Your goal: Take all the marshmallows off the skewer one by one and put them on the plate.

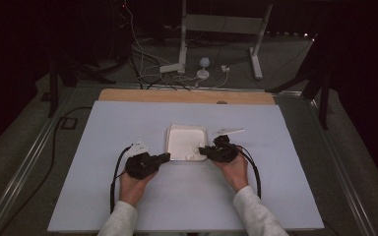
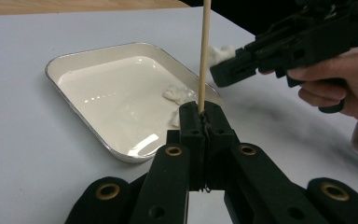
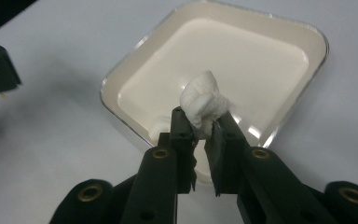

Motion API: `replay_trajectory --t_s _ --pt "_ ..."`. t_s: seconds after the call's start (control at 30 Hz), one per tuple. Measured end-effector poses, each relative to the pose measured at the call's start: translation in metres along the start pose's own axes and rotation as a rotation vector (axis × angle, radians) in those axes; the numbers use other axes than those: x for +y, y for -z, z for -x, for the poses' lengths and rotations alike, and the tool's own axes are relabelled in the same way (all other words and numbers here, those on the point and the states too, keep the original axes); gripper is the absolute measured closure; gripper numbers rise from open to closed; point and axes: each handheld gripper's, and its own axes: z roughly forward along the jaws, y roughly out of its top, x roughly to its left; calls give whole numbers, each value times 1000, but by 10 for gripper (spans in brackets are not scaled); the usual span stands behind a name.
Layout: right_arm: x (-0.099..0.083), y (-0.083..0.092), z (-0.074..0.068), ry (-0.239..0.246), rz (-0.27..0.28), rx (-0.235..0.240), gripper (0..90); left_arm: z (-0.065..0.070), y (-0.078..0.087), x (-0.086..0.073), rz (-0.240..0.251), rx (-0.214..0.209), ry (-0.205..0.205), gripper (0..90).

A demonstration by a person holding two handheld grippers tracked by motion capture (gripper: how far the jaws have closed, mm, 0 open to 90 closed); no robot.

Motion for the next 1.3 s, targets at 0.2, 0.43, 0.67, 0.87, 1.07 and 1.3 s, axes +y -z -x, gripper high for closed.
replay_trajectory --t_s 0.2,0.43,0.67,0.87,1.07,1.3 --pt "-4 -3 3 -9 -22 1 789 0 0 0 -2 0 0 900" --pt "-6 -5 3 -19 -24 0 509 0 0 0 0 -1 6 900" --pt "-6 3 8 -85 56 86 217 1 -1 1 3 -12 23 900" --pt "-15 24 -4 -18 144 28 26 0 -1 3 19 -27 53 900" --pt "-23 38 -7 28 195 43 0 3 -1 14 23 -25 41 899" --pt "-24 52 -11 43 226 57 0 3 -2 29 44 -34 48 899"
